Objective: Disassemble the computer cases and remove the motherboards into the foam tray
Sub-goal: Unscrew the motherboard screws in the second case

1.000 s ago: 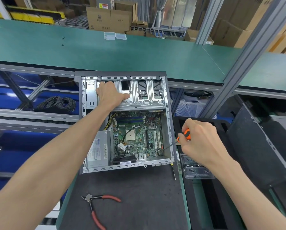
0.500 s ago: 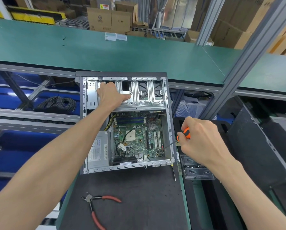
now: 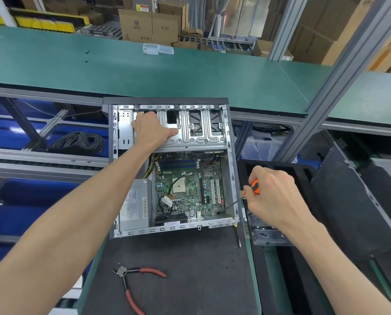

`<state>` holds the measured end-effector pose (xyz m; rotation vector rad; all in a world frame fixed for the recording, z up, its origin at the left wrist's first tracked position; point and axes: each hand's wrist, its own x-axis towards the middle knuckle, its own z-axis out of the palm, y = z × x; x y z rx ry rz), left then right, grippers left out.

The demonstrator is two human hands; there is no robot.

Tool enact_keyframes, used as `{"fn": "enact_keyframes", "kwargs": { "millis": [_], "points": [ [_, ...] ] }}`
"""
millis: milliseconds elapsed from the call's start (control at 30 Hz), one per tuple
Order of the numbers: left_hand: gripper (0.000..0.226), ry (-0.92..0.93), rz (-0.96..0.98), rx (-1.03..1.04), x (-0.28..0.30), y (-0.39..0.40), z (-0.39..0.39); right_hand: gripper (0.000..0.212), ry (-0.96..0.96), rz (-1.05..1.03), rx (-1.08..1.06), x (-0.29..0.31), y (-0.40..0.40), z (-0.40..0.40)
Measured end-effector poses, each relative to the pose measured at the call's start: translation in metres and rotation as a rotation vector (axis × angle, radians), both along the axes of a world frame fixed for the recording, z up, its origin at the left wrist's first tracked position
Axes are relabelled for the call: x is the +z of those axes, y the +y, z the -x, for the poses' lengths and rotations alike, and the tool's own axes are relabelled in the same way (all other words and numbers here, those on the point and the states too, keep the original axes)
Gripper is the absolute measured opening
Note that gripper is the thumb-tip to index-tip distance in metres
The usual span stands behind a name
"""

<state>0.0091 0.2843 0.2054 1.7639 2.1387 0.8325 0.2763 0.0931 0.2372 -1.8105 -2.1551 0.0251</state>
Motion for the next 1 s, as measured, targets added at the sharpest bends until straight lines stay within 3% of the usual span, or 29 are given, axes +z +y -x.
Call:
{"fn": "enact_keyframes", "kwargs": {
  "millis": [433, 1000],
  "points": [
    [0.063, 0.021, 0.017, 0.005, 0.001, 0.001, -0.001, 0.017, 0.056, -0.152, 0.033, 0.02, 0.0, 0.003],
    [0.063, 0.03, 0.02, 0.008, -0.003, 0.01, 0.001, 0.011, 0.038, -0.011, -0.02, -0.003, 0.006, -0.002]
  ]
}}
